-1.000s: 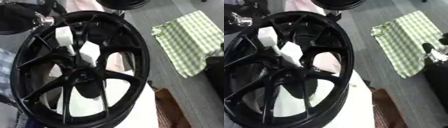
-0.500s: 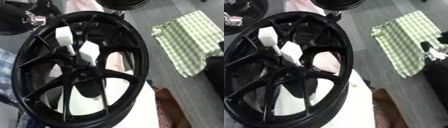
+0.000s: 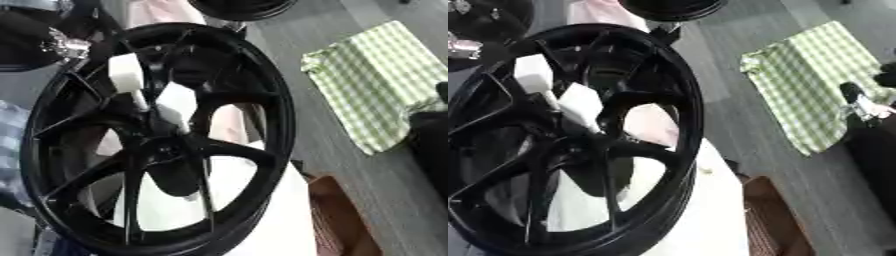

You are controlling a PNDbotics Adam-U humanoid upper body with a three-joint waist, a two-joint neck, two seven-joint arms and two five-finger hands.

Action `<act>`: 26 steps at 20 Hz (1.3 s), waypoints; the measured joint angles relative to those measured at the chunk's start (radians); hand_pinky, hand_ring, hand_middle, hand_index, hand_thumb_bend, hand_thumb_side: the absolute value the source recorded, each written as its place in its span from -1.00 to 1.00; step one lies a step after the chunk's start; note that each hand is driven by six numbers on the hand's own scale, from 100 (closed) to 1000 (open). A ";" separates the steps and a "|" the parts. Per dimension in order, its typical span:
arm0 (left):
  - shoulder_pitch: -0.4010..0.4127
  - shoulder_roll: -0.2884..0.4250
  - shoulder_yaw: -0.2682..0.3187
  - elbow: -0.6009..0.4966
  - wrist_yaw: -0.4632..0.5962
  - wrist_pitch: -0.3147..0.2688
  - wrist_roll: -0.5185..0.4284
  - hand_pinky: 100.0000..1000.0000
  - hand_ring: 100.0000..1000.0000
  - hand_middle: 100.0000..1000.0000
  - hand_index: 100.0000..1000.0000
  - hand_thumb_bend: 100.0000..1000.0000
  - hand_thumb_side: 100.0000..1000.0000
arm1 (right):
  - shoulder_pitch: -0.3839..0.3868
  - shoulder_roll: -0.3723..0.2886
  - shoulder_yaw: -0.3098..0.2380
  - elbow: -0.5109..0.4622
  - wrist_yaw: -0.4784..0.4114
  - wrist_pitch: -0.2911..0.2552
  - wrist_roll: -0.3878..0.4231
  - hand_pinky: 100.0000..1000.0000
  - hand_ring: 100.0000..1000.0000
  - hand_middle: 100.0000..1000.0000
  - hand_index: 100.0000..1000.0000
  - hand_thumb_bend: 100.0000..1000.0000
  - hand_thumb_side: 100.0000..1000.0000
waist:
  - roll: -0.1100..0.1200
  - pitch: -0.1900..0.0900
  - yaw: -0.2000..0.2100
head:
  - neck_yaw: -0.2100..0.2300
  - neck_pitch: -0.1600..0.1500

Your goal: Pull the pin out of the wheel hub.

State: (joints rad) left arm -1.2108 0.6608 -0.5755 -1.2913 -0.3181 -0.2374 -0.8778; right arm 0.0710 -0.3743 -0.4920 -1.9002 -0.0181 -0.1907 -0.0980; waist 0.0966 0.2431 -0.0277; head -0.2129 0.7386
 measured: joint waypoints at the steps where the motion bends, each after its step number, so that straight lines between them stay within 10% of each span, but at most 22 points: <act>1: 0.000 0.000 0.000 -0.002 0.000 0.004 -0.004 0.90 0.73 0.51 0.88 -0.39 1.00 | 0.000 0.000 0.000 0.001 0.000 0.000 0.000 0.28 0.13 0.07 0.50 0.24 -0.69 | 0.000 0.000 -0.001 | 0.000 0.001; 26: -0.015 -0.029 -0.057 0.021 -0.039 0.025 -0.018 0.88 0.74 0.52 0.83 -0.22 1.00 | -0.006 0.007 0.000 0.011 0.007 0.000 0.013 0.28 0.13 0.06 0.50 0.25 -0.68 | 0.006 0.003 -0.015 | 0.006 0.007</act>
State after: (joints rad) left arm -1.2255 0.6321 -0.6321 -1.2704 -0.3574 -0.2124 -0.8953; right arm 0.0653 -0.3672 -0.4923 -1.8892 -0.0111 -0.1903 -0.0846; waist 0.1025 0.2456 -0.0427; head -0.2067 0.7455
